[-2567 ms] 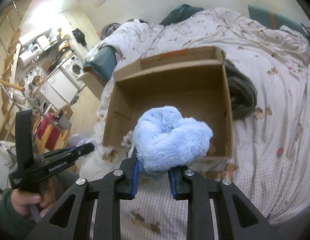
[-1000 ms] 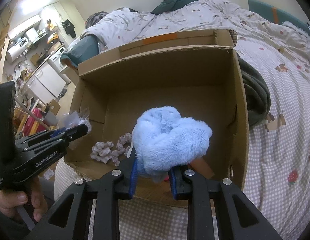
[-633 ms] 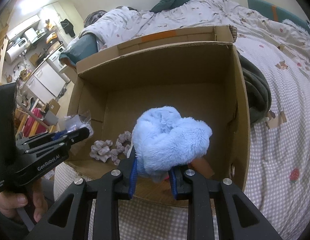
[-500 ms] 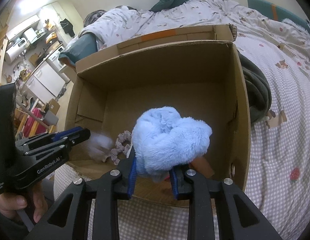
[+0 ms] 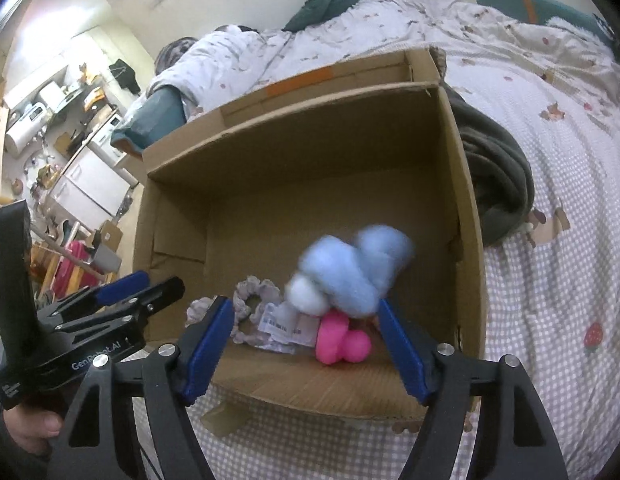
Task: Organize soft objects
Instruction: 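Carry the blue plush over the box and open the right tool to drop it, then withdraw both tools from the box toward the white sock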
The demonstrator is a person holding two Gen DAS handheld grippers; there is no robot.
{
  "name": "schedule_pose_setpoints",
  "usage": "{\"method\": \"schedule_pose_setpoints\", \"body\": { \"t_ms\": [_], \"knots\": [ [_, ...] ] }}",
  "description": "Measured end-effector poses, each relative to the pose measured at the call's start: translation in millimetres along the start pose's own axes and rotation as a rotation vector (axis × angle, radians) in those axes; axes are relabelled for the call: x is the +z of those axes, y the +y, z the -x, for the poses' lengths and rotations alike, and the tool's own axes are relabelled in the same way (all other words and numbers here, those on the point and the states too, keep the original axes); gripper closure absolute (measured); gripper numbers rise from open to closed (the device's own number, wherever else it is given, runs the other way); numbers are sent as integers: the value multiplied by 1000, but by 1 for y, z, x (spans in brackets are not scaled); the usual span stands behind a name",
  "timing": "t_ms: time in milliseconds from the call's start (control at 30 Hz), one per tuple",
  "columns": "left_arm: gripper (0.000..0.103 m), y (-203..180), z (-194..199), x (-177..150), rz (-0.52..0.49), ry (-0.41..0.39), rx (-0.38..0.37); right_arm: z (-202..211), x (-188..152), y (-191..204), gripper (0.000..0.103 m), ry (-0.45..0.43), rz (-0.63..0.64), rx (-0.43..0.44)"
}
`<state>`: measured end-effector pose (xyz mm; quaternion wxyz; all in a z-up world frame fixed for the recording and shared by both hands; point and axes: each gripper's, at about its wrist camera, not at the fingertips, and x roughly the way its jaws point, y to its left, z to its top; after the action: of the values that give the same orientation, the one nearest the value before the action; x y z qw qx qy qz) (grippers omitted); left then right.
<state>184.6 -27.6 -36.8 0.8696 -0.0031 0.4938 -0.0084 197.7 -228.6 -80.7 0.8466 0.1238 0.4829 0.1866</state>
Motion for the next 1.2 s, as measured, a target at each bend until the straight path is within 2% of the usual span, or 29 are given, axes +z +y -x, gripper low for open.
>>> {"method": "schedule_pose_setpoints", "body": {
  "t_ms": [267,600,867,1067,1200],
  "knots": [
    [47,2,2,-2,0,-5,8,2,2,3,24,-8,9,-20],
    [47,7,34,-12,2,-85,-25,17,-8,5,24,-24,18,-49],
    [47,24,46,-33,73,-70,-20,37,-26,12,24,-41,26,-60],
    [47,31,53,-52,61,-63,14,44,-42,15,24,-31,28,-67],
    [47,43,54,-63,108,-40,12,49,-51,12,24,-31,-11,-59]
  ]
}}
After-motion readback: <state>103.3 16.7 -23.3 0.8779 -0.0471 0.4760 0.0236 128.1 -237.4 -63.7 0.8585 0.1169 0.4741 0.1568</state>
